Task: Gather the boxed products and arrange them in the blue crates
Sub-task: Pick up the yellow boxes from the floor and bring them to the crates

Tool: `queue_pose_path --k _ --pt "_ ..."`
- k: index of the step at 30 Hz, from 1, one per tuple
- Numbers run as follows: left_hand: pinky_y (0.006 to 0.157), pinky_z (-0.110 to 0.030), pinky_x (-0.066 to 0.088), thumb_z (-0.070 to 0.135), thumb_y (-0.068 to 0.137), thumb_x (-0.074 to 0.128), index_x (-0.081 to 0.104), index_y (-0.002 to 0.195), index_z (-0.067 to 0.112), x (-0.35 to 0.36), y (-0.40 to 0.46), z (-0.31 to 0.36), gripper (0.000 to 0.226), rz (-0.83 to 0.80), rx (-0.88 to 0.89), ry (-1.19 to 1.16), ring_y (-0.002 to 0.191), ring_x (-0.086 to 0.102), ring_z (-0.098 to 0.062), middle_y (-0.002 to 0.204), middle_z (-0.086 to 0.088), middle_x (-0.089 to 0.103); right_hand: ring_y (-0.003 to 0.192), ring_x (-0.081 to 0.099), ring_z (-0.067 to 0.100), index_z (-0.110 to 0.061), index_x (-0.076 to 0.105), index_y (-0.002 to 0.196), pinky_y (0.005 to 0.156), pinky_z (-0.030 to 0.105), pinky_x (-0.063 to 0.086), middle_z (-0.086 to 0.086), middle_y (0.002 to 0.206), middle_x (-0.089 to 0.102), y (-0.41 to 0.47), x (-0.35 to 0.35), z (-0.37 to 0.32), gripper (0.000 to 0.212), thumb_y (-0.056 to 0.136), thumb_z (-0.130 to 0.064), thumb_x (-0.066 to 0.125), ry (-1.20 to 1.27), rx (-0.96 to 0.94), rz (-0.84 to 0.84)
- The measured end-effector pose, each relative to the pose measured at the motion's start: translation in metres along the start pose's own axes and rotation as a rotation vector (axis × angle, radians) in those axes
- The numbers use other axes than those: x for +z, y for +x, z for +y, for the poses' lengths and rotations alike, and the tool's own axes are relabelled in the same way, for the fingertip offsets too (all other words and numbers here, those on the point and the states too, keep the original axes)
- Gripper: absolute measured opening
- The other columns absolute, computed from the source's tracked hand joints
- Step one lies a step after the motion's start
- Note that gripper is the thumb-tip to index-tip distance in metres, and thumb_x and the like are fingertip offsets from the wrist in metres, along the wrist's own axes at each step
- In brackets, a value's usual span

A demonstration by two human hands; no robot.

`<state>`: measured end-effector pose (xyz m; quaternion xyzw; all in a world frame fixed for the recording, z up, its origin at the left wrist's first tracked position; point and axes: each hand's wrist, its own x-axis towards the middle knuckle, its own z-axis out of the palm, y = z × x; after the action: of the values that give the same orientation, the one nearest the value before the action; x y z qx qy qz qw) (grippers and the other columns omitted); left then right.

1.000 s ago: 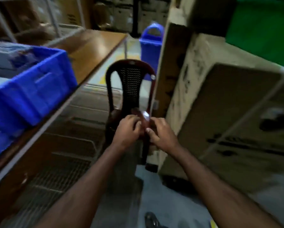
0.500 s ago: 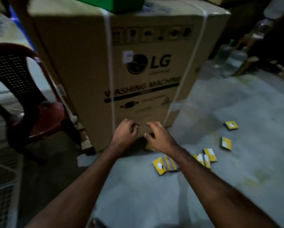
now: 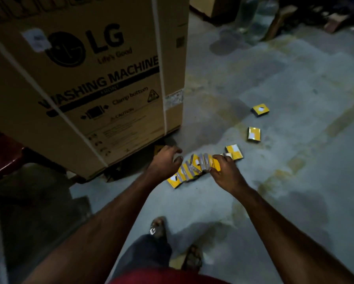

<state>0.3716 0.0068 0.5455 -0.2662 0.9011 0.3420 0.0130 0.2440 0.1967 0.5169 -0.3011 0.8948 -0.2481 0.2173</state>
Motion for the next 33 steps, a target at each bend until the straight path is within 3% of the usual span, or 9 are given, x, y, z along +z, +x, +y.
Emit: queue_pose_path --k 4,10,17,21,25,30,33 --pt "0.096 -0.028 0.039 0.022 0.094 0.053 0.061 0.124 0.009 0.016 0.034 -0.020 0.033 -0.063 -0.045 0.002 0.119 0.053 -0.024 0.124 -0.010 0.061 0.119 0.050 0.034 -0.008 0.050 0.135 0.092 0.034 0.041 0.018 0.129 0.050 0.024 0.009 0.019 0.049 0.090 -0.023 0.065 0.001 0.055 -0.073" --pt "0.096 -0.031 0.041 0.016 0.095 0.054 0.061 0.122 0.004 0.053 0.099 -0.055 0.030 -0.128 -0.157 -0.122 0.115 0.056 -0.028 0.123 -0.015 0.063 0.125 0.047 0.033 -0.015 0.042 0.142 0.101 0.039 0.040 0.015 0.138 0.043 0.081 0.030 0.050 0.056 0.091 -0.031 0.062 -0.063 0.206 -0.234" --pt "0.074 -0.017 0.030 0.012 0.097 0.050 0.065 0.111 0.001 0.123 0.175 -0.062 0.023 -0.259 -0.288 -0.277 0.108 0.058 -0.025 0.116 -0.012 0.064 0.125 0.047 0.037 -0.016 0.033 0.146 0.102 0.043 0.042 0.019 0.139 0.041 0.166 0.060 0.098 0.063 0.092 -0.036 0.059 -0.054 0.423 -0.330" --pt "0.085 -0.019 0.038 0.015 0.097 0.051 0.063 0.121 0.005 0.185 0.225 -0.079 0.028 -0.314 -0.335 -0.341 0.112 0.057 -0.021 0.121 -0.008 0.063 0.128 0.044 0.035 -0.015 0.027 0.149 0.103 0.042 0.040 0.018 0.143 0.038 0.215 0.103 0.142 0.068 0.092 -0.034 0.060 -0.020 0.439 -0.344" --pt "0.098 -0.031 0.043 0.018 0.096 0.053 0.059 0.126 0.007 0.282 0.280 -0.129 0.032 -0.325 -0.426 -0.343 0.116 0.056 -0.025 0.125 -0.010 0.062 0.129 0.043 0.035 -0.016 0.019 0.152 0.104 0.043 0.039 0.018 0.144 0.035 0.270 0.176 0.219 0.077 0.091 -0.032 0.063 0.001 0.463 -0.327" --pt "0.102 -0.040 0.042 0.029 0.094 0.055 0.052 0.130 0.011 0.412 0.342 -0.206 0.041 -0.297 -0.617 -0.232 0.123 0.052 -0.031 0.131 -0.014 0.057 0.139 0.028 0.038 -0.015 0.007 0.155 0.110 0.045 0.030 0.018 0.155 0.019 0.330 0.282 0.319 0.090 0.089 -0.025 0.066 0.015 0.389 -0.290" --pt "0.103 -0.041 0.041 0.032 0.093 0.057 0.048 0.134 0.009 0.467 0.367 -0.234 0.048 -0.248 -0.719 -0.192 0.124 0.050 -0.036 0.133 -0.019 0.054 0.140 0.025 0.038 -0.018 0.007 0.155 0.109 0.047 0.032 0.017 0.155 0.017 0.358 0.333 0.359 0.092 0.086 -0.025 0.068 -0.024 0.300 -0.311"
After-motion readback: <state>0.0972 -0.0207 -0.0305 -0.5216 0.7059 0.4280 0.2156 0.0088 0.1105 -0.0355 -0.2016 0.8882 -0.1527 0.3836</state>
